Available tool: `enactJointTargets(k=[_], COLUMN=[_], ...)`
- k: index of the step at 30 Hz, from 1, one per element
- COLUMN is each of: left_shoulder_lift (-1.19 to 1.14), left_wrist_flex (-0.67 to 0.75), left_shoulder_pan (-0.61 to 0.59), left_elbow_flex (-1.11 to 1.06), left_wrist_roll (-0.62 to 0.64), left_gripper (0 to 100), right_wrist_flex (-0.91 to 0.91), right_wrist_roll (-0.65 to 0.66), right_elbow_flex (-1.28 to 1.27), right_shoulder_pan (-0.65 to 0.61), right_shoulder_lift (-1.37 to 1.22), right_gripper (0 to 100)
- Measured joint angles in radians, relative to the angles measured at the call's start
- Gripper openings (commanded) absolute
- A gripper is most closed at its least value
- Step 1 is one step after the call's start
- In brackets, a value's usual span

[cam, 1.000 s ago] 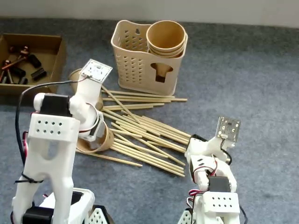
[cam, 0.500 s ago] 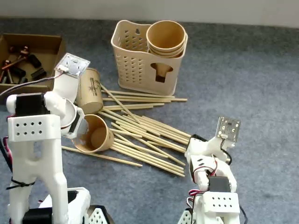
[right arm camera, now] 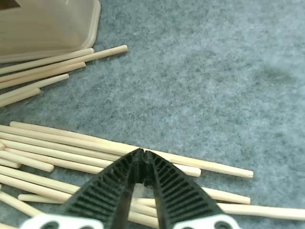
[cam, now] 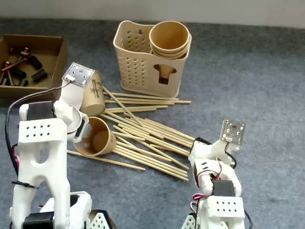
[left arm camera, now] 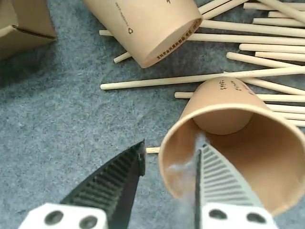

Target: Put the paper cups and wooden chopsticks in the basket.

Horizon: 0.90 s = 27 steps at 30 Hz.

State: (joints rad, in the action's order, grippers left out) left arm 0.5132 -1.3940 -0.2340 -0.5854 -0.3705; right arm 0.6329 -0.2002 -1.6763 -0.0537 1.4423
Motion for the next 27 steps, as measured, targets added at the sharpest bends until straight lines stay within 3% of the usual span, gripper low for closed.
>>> enactJointTargets(k=[7, 27], left_shoulder_lift=[0.000, 0.002], left_wrist_flex=[0.009, -0.275], left_shoulder_pan=[0.002, 0.087], left_elbow_flex=[-0.018, 0.158], left_wrist_roll=[0.000, 0.060], left_gripper=[0, 1], right_wrist_flex=[0.000, 0.000], right_wrist_roll=[0.000, 0.000], right_elbow_flex=[0.000, 0.000], right_shoulder_pan=[0.000, 0.000], right_shoulder_lift=[0.000, 0.000], right_gripper=[0.5, 0.5])
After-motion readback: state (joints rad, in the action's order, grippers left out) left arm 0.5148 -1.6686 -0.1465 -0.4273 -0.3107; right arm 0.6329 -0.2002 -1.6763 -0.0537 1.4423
